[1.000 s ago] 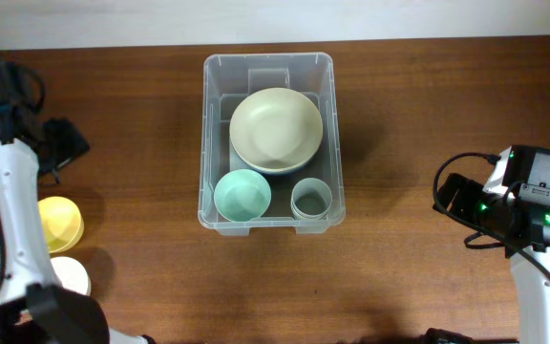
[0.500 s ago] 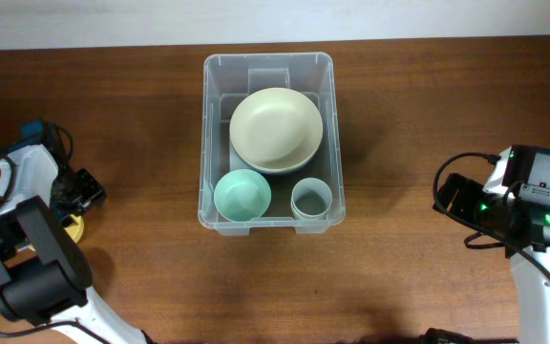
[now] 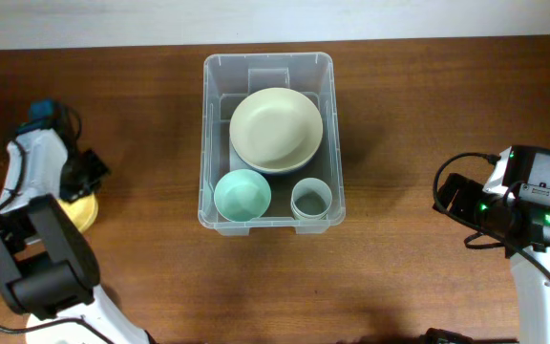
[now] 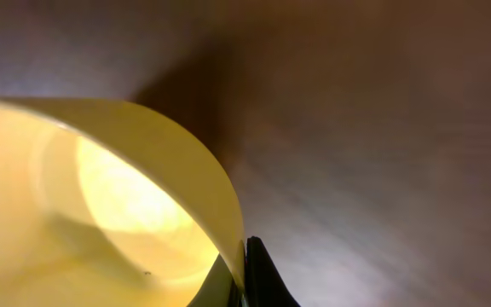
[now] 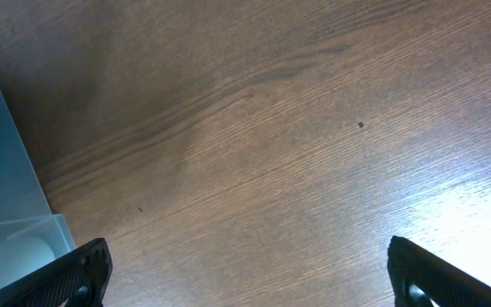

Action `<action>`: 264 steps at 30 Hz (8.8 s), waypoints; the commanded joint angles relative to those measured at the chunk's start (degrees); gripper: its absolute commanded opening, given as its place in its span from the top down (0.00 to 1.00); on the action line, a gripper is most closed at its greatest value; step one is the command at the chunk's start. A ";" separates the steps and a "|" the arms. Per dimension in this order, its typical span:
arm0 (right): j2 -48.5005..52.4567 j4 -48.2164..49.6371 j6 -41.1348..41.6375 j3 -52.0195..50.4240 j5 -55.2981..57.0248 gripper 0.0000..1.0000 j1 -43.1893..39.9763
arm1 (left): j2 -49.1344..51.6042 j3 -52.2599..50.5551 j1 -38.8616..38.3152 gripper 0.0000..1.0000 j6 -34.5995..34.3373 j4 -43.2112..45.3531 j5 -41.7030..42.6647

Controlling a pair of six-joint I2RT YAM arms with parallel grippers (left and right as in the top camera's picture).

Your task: Pack container

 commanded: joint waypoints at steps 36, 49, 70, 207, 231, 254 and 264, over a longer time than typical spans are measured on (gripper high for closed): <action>-0.09 -0.35 -0.31 -0.20 0.48 0.01 -0.48 | -9.90 10.05 -52.63 0.33 -4.39 -12.81 -3.67; -0.09 -0.33 -0.31 -0.20 0.04 0.01 -0.48 | -31.54 8.55 -18.71 0.13 -33.24 -27.10 -12.09; -0.09 -0.37 -0.31 -0.20 -0.17 0.01 -0.48 | -39.01 -39.45 18.47 0.01 -24.68 -0.81 -4.98; -48.63 12.20 2.71 -24.79 12.72 0.01 16.85 | -79.84 -41.18 -16.06 0.00 4.81 13.46 3.85; -48.63 8.98 2.69 -24.79 12.61 0.01 16.85 | -80.61 -41.18 -16.06 0.00 4.81 12.13 3.85; -64.28 52.83 -4.59 -54.62 4.66 0.01 16.83 | -80.61 -41.18 -16.06 0.00 4.81 12.13 3.85; -64.28 57.20 -13.00 -58.38 3.82 0.01 16.74 | -80.61 -41.18 -16.06 0.00 4.81 12.13 3.85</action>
